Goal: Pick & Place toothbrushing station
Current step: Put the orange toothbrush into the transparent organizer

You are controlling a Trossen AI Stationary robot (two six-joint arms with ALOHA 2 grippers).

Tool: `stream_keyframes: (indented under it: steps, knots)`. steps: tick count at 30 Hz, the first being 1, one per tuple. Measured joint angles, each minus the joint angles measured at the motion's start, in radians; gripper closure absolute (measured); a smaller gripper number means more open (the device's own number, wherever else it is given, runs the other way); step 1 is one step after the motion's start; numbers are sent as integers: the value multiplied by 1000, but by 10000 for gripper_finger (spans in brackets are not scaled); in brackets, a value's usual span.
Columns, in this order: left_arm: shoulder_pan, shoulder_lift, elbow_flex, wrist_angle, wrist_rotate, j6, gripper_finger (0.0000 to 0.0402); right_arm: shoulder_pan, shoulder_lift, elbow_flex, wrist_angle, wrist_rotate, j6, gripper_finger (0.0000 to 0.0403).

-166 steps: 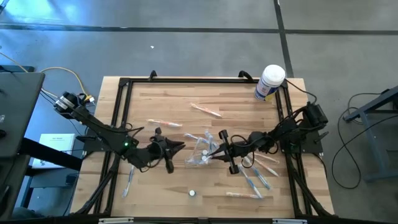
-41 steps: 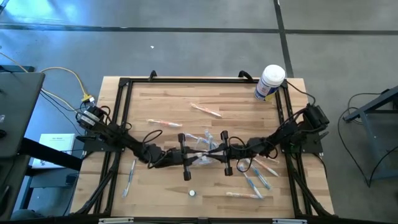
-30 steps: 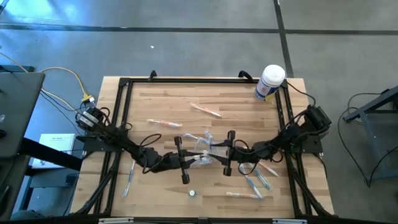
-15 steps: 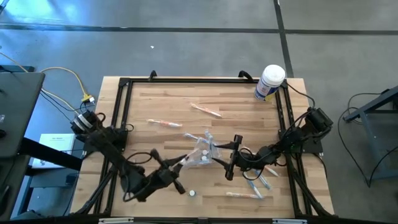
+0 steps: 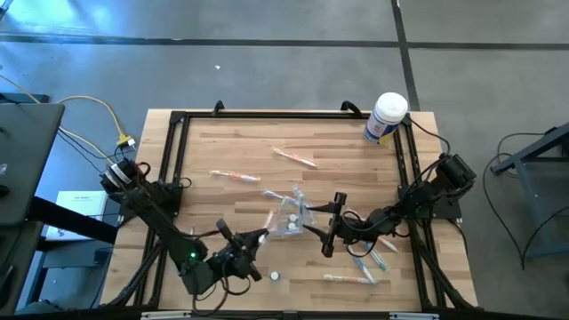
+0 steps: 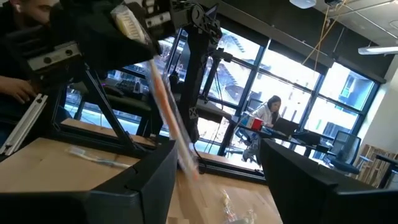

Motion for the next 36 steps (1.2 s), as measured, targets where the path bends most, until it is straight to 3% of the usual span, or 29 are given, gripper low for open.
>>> stream_keyframes:
  steps: [4, 9, 13, 19, 23, 26, 29, 32, 36]
  knots:
    - [-1, 0, 0, -24, 139, -120, 387, 2, 0, 0, 0, 0, 0, 182]
    - [-20, -1, 0, -22, 19, -131, 388, 1, 0, 0, 0, 0, 0, 182]
    - [-44, -39, -1, -28, 29, -110, 388, 1, 0, 0, 0, 0, 0, 182]
    - [-72, -165, -1, -47, -18, 56, 388, 1, 0, 0, 0, -1, 7, 182]
    - [-47, -308, -23, -106, 5, -15, 388, 1, 0, 0, 0, -1, 26, 182]
    - [-7, -439, -87, -302, 133, -236, 388, 1, 0, 0, 0, -1, 27, 182]
    - [71, -574, -164, -583, 448, -596, 388, 1, 0, 0, 0, -1, 27, 182]
    - [175, -639, -229, -701, 715, -843, 388, 1, 0, 0, 0, -1, 26, 182]
    - [243, -633, -277, -653, 785, -910, 388, -1, 0, 0, -2, -1, 22, 182]
